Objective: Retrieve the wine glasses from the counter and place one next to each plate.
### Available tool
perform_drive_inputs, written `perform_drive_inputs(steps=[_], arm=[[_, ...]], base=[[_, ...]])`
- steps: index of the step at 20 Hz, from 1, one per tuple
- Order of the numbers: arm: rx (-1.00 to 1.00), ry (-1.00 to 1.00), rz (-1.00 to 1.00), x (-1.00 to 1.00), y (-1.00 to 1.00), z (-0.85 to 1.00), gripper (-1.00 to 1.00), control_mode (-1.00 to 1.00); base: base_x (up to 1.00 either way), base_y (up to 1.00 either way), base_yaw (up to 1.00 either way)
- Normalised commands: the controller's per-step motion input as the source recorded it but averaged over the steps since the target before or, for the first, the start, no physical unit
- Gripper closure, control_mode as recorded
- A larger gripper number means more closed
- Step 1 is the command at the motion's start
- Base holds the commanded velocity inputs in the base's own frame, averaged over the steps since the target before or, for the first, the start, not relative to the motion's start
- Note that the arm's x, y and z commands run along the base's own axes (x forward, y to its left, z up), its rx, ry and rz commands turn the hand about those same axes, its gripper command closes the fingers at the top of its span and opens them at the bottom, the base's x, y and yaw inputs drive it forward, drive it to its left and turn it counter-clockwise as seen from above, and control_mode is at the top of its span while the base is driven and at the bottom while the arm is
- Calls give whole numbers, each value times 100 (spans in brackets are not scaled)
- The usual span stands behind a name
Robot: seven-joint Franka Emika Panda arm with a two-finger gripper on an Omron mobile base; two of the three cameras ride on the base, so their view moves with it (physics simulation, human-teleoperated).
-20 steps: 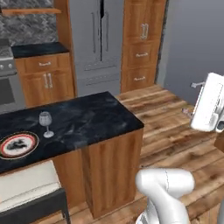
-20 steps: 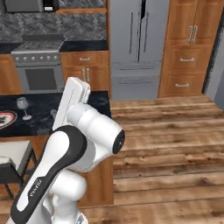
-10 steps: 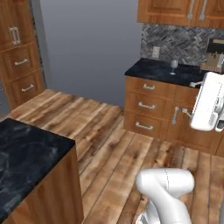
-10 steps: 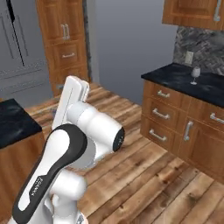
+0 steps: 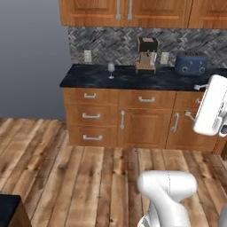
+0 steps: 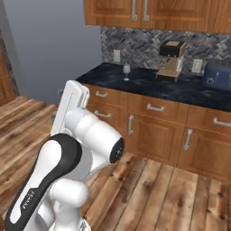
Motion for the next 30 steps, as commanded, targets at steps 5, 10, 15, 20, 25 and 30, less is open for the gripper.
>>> perform_drive_inputs(steps=[5,10,15,20,25,30], arm=[[0,0,0,0,0,0,-100,100],[0,0,0,0,0,0,-100,100],[0,0,0,0,0,0,-100,100],[0,0,0,0,0,0,-100,100],[0,0,0,0,0,0,-100,100],[0,0,0,0,0,0,-100,100]], base=[[100,-30,-8],[100,0,0],[100,57,-10],[100,100,-29],[100,54,-36],[96,8,-36]])
